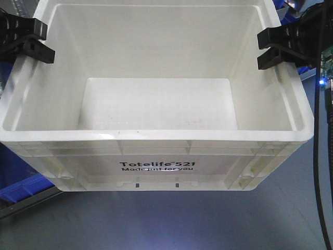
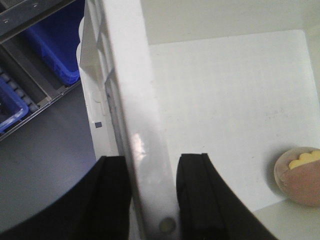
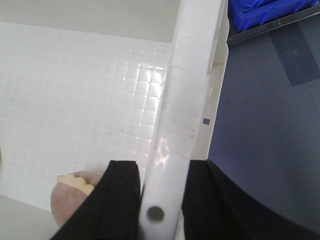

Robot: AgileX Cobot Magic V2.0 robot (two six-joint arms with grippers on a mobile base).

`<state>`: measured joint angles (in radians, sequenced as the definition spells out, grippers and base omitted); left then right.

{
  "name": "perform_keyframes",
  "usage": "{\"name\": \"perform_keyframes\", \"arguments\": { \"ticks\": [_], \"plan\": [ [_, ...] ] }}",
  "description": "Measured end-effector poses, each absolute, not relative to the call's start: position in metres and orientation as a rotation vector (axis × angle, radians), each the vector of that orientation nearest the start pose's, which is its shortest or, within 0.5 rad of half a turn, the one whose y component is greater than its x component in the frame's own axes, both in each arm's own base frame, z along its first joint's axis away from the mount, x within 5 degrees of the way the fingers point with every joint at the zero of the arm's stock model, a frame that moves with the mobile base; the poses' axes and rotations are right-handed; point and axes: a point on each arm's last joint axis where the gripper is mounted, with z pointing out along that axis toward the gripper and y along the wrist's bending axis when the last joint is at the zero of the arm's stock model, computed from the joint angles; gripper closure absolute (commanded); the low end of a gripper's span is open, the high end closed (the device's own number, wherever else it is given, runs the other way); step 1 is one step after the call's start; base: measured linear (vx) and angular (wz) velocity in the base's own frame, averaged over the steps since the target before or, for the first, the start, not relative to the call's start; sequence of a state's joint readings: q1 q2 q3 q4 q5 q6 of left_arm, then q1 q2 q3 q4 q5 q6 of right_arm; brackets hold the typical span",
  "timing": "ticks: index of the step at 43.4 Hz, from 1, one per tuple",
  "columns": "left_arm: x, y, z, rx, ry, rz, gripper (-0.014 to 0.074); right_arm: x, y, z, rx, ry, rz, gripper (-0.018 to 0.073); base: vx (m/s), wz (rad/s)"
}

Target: Place moving items into box and shelve

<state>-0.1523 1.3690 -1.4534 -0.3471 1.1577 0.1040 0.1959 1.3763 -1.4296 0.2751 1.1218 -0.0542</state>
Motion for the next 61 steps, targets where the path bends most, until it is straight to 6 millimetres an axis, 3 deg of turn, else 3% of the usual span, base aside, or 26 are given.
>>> {"name": "perform_keyframes", "arguments": {
  "ticks": [31,61],
  "plan": [
    [0.2662,-0.0696,0.4008,0.269,2.518,-0.478,0.0600,0.2687,0.0761,0.3917,-0.262,2.534,0.418,0.0559,-0.06,0.40],
    [0.2660,-0.0695,0.4010,0.269,2.517,-0.477,0.0600,0.2686,0.0761,0.3916,-0.262,2.535,0.419,0.0559,0.12,0.38]
  ]
}}
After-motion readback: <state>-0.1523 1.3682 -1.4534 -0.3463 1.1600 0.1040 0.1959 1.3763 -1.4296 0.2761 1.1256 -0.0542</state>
